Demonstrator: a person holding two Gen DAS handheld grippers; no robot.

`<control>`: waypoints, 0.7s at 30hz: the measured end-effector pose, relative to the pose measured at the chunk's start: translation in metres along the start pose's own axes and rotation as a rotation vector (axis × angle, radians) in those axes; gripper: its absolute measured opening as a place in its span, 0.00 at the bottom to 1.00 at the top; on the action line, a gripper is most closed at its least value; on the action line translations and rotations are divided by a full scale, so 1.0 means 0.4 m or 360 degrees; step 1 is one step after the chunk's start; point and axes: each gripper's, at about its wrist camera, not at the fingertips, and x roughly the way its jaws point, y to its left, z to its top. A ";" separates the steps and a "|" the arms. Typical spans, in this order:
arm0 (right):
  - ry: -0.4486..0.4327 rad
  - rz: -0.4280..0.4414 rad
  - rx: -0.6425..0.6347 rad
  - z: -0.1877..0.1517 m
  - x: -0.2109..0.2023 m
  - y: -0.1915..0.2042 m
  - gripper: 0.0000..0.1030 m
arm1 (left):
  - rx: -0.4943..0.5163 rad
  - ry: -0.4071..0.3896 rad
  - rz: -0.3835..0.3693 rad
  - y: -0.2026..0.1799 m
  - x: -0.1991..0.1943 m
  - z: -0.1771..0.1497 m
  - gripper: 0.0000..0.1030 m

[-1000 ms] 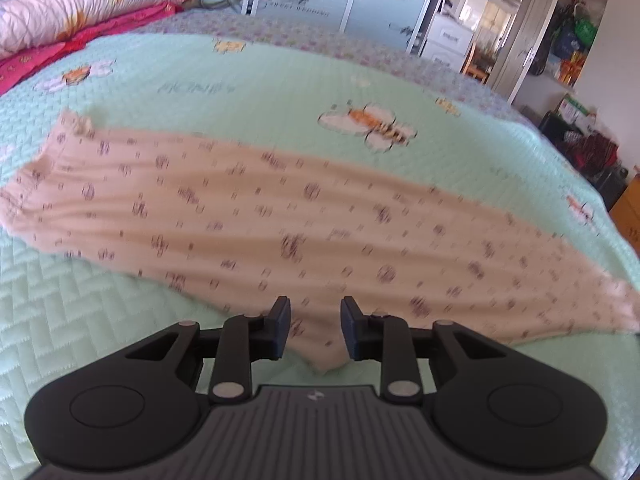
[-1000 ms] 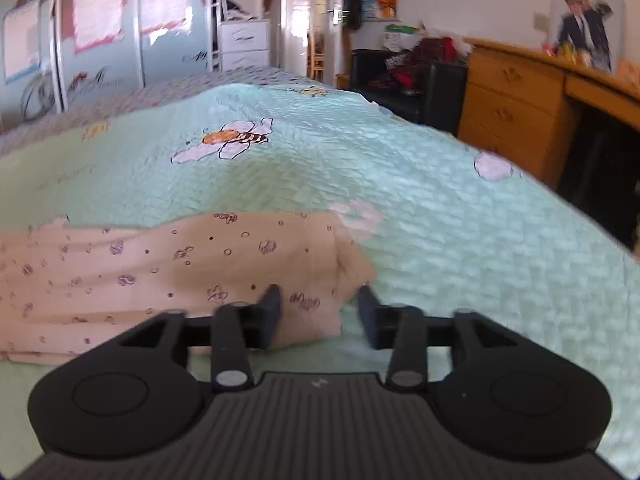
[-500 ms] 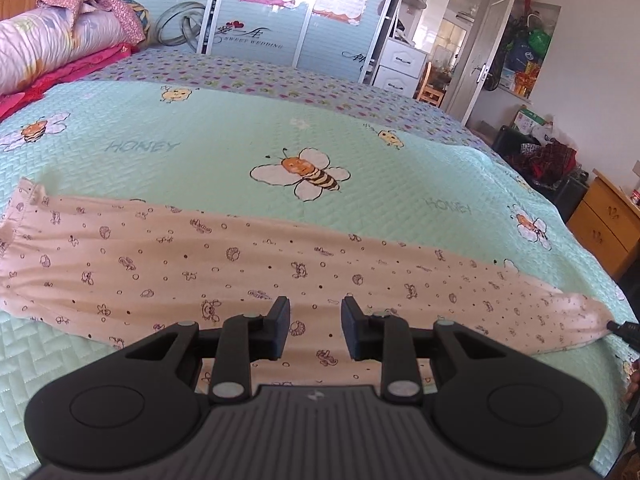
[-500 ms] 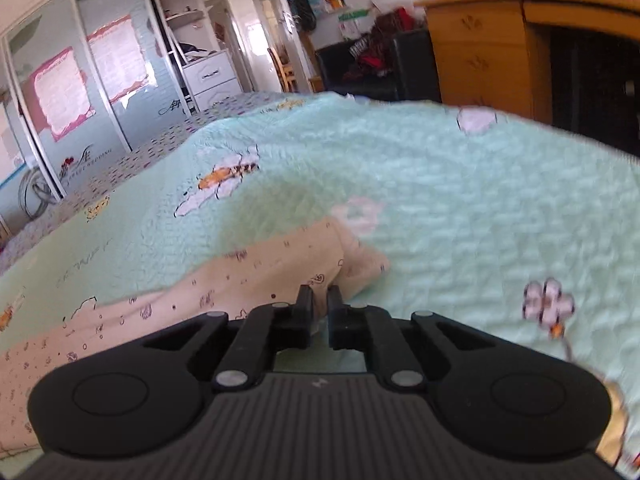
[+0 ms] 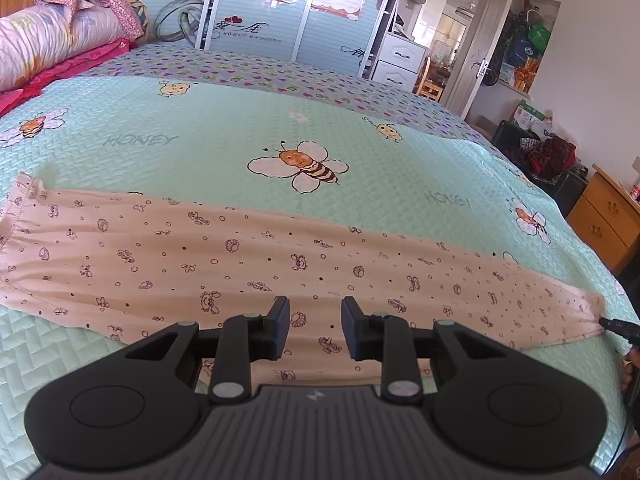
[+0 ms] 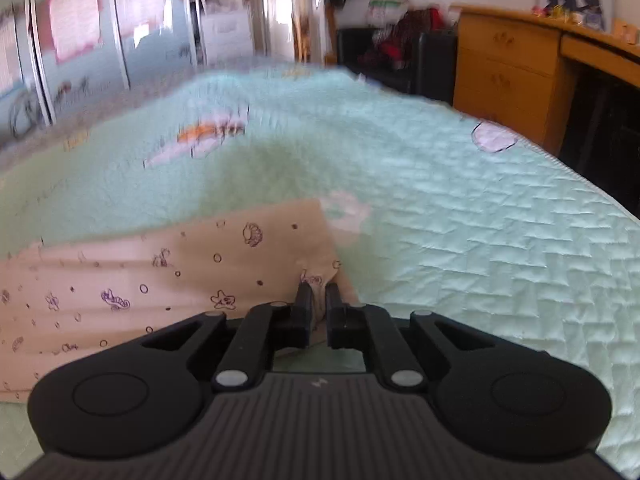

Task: Fold clothes
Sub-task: 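Lift both grippers away from the cream garment strip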

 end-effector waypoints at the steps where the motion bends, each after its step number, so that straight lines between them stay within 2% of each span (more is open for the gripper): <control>1: -0.0014 0.0007 0.0050 -0.001 -0.010 -0.006 0.16 | -0.0004 0.0002 0.0004 0.004 0.000 0.001 0.29; 4: -0.0042 0.0000 0.0107 -0.003 -0.032 -0.019 0.24 | -0.0020 0.0003 0.0009 0.015 0.001 0.000 0.29; 9: -0.0045 0.0000 0.0157 0.003 -0.014 -0.014 0.28 | -0.0030 0.0021 -0.0002 0.014 0.010 -0.008 0.30; 11: -0.0046 0.0000 0.0177 0.006 -0.007 -0.012 0.35 | -0.0025 0.0029 -0.0010 0.007 0.008 -0.013 0.30; 12: -0.0047 0.0000 0.0187 0.007 -0.003 -0.011 0.43 | -0.0021 0.0025 -0.0013 0.006 0.004 -0.012 0.31; 13: -0.0047 0.0000 0.0197 0.009 0.001 -0.010 0.46 | -0.0018 0.0019 -0.0015 0.005 0.000 -0.011 0.31; 19: -0.0058 -0.0006 0.0250 0.017 0.018 -0.002 0.45 | -0.0078 -0.0050 0.0040 0.059 -0.040 0.007 0.36; 21: -0.0147 -0.0070 0.0182 0.024 -0.022 0.023 0.45 | -0.0123 -0.0026 0.0037 0.079 -0.032 0.005 0.36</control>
